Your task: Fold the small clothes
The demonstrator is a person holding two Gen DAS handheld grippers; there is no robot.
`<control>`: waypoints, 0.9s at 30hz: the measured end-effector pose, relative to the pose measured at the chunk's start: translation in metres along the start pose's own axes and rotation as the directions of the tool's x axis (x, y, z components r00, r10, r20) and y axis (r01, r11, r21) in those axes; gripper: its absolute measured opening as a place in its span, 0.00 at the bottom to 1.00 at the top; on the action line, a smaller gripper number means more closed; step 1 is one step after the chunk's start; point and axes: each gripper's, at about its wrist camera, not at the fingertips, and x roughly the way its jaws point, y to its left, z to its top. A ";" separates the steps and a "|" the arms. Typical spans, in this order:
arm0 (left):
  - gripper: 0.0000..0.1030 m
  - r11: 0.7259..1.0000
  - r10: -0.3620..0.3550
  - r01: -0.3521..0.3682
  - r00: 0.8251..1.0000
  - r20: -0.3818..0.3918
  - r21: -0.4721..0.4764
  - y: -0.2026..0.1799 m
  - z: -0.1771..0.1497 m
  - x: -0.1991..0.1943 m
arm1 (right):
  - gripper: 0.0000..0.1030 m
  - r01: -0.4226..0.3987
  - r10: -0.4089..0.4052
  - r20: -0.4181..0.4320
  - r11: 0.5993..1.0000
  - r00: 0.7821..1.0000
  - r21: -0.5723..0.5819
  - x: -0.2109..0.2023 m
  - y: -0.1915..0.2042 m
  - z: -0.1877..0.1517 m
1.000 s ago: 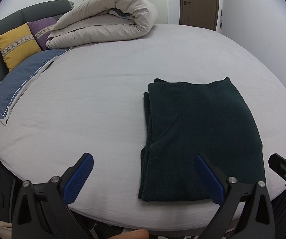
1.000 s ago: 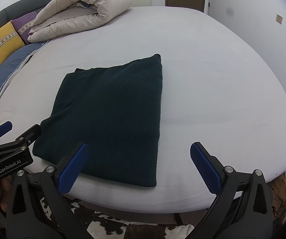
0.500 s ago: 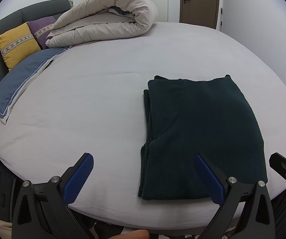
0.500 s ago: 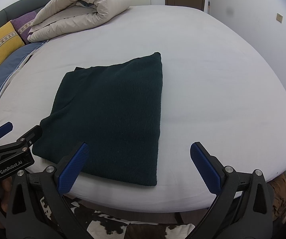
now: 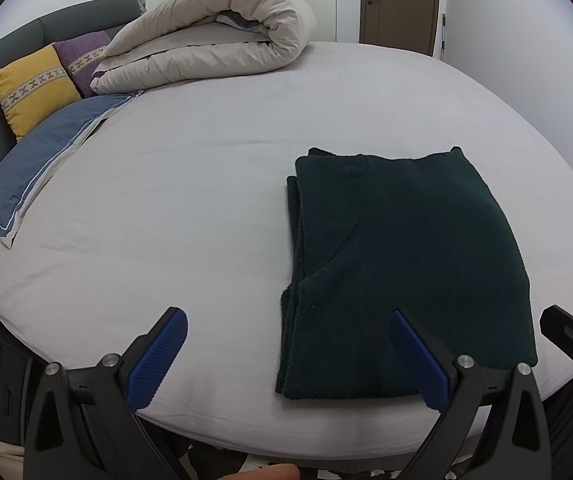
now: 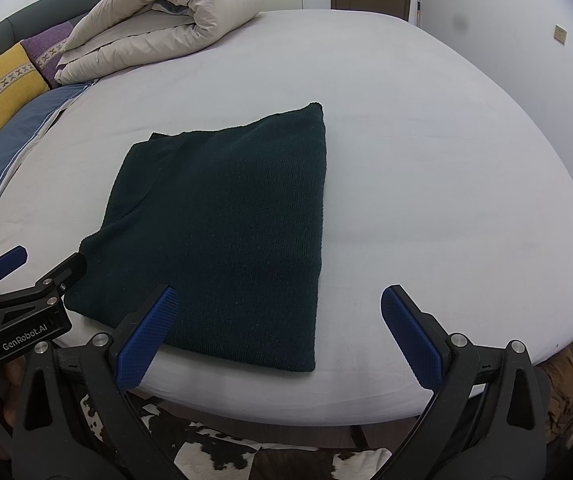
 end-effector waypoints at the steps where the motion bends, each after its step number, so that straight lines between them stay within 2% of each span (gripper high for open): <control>1: 1.00 1.000 0.000 0.000 1.000 -0.001 0.000 0.000 0.000 0.001 | 1.00 0.000 0.000 0.000 1.000 1.000 0.000 0.000 0.000 0.001; 27: 1.00 1.000 0.002 -0.002 1.000 -0.009 -0.001 0.004 -0.002 0.003 | 1.00 -0.001 0.001 -0.001 1.000 1.000 -0.001 0.003 -0.002 -0.001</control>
